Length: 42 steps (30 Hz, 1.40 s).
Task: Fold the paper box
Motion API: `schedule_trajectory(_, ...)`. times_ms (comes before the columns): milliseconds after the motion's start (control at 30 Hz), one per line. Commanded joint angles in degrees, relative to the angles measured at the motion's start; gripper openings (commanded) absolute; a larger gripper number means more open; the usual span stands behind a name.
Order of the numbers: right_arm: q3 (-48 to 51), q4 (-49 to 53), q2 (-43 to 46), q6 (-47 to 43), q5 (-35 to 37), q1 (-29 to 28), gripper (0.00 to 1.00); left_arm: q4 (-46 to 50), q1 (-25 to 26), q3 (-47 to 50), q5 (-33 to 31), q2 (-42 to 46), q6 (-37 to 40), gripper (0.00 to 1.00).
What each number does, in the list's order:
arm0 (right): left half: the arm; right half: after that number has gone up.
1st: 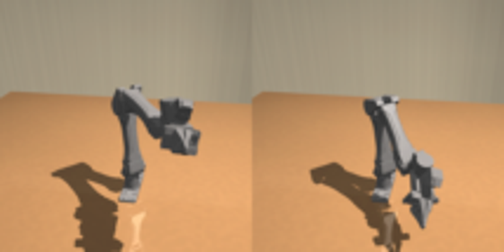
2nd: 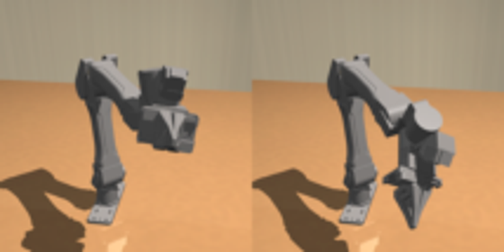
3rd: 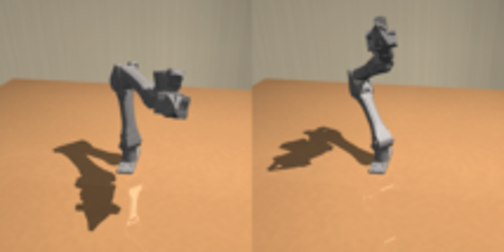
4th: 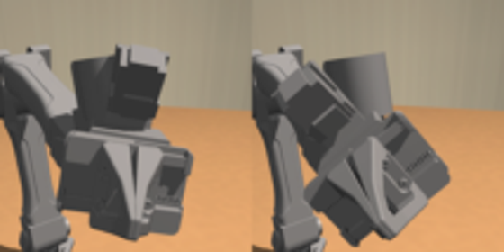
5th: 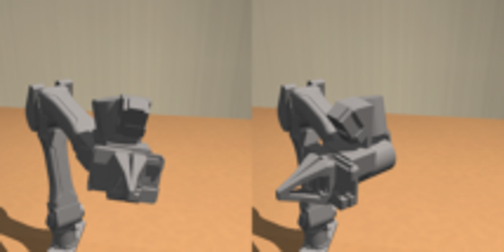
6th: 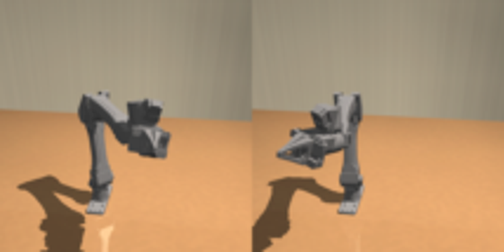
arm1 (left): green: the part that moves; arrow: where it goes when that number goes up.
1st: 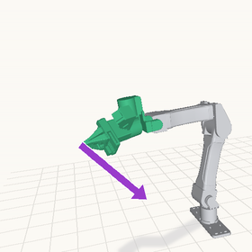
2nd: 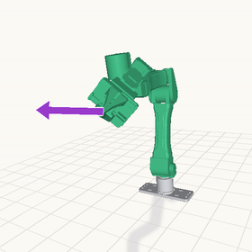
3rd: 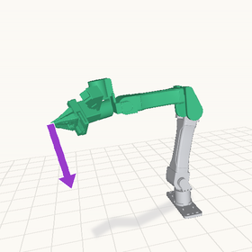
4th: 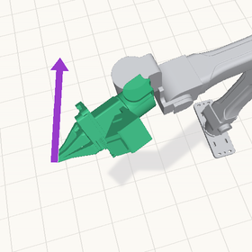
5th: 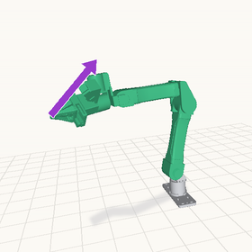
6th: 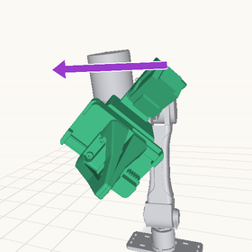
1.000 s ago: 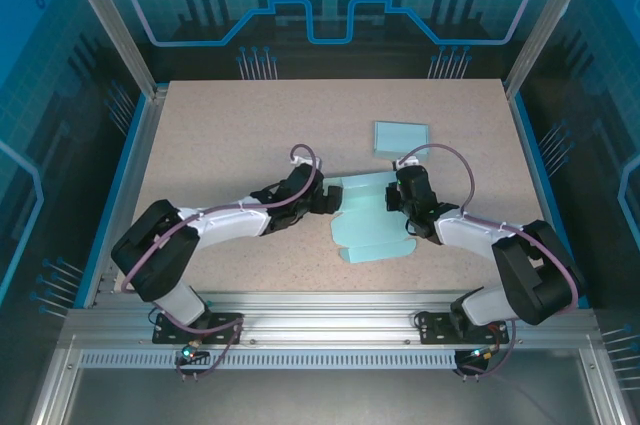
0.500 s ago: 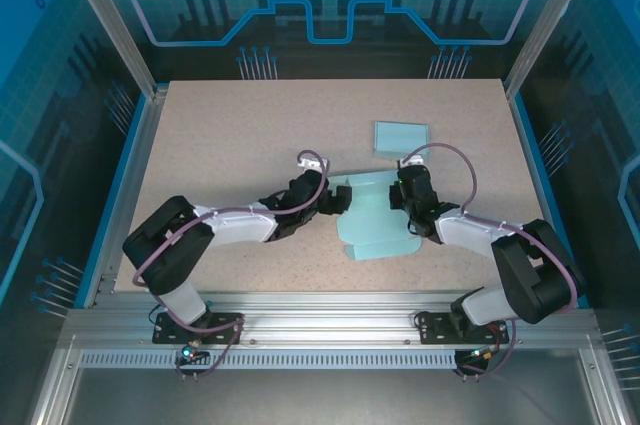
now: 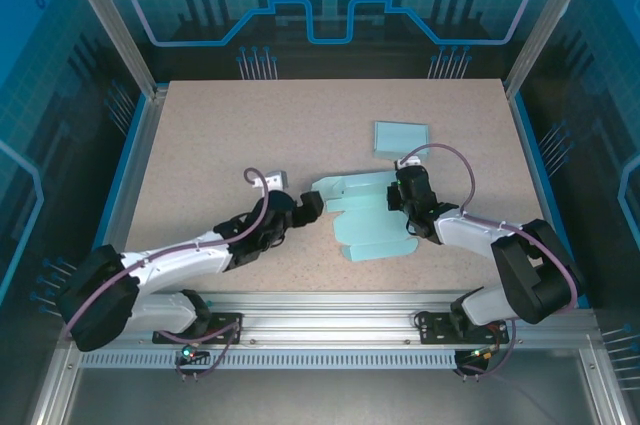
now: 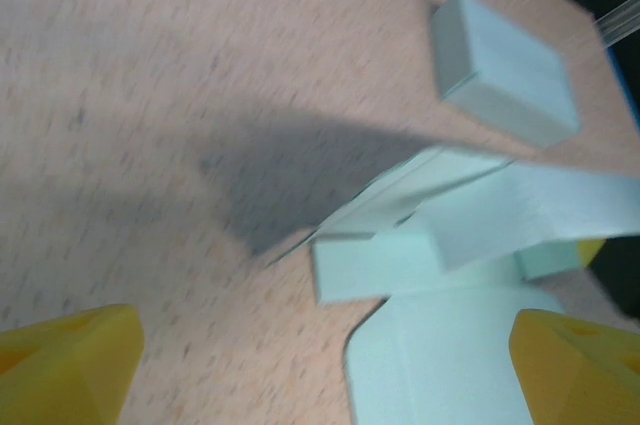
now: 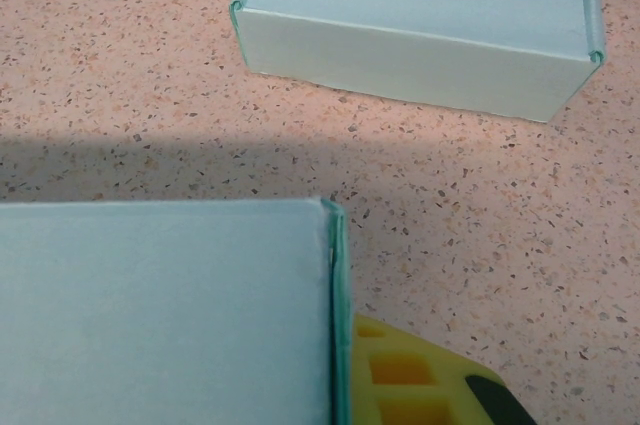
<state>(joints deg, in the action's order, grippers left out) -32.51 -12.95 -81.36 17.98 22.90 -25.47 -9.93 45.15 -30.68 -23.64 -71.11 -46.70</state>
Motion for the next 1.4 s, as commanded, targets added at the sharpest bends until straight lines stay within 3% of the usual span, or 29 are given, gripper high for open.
schedule_trajectory(0, -0.5, -1.5, 0.4, 0.4, -0.6, -0.5, 0.0, -3.9, 1.2, 1.2, 3.1, -0.9, -5.2, 0.95)
schedule_trajectory(200, -0.3, -1.9, 0.5, 0.3, -0.6, -0.5, 0.0, -14.0, 2.5, -1.1, 10.0, -10.5, -5.3, 0.99)
schedule_trajectory(400, 0.2, -1.4, 1.6, 1.6, -0.7, 0.2, 0.0, -15.6, 3.1, -4.7, 13.5, -18.0, -6.8, 0.99)
schedule_trajectory(767, 0.2, 5.7, 9.7, 14.4, -2.9, 2.2, 0.0, -15.8, 3.4, -2.7, 10.2, -11.7, -0.3, 0.99)
schedule_trajectory(1133, 0.9, 6.9, 12.1, 14.2, -3.8, 2.1, 0.0, -17.0, 1.9, -8.1, 8.7, -13.2, 8.3, 0.99)
schedule_trajectory(1367, 1.0, 7.5, 13.1, 14.0, -3.9, 1.8, 0.0, -18.7, 0.0, -10.4, 9.4, -15.8, 8.2, 0.99)
